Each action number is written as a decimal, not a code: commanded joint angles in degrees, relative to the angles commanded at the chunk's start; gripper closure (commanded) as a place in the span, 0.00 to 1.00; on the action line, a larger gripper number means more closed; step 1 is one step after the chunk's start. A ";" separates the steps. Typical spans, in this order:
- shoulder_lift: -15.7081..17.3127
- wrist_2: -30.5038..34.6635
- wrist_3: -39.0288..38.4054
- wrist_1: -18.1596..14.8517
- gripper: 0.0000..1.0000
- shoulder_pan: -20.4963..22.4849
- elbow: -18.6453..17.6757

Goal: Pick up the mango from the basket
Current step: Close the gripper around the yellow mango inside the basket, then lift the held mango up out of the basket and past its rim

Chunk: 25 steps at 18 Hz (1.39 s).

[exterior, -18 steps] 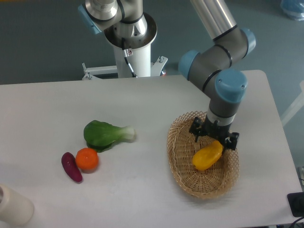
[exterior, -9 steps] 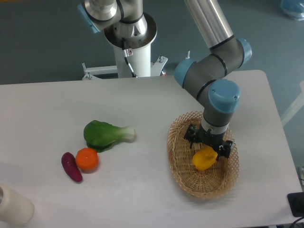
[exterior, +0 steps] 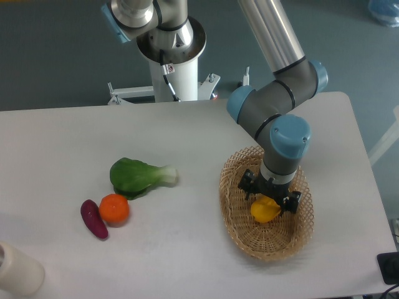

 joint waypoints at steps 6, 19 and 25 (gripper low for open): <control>0.96 -0.09 0.35 -0.09 0.56 0.17 0.44; 6.32 -0.17 1.05 -2.71 0.57 4.12 1.67; 7.47 0.09 4.57 -6.94 0.57 7.55 4.04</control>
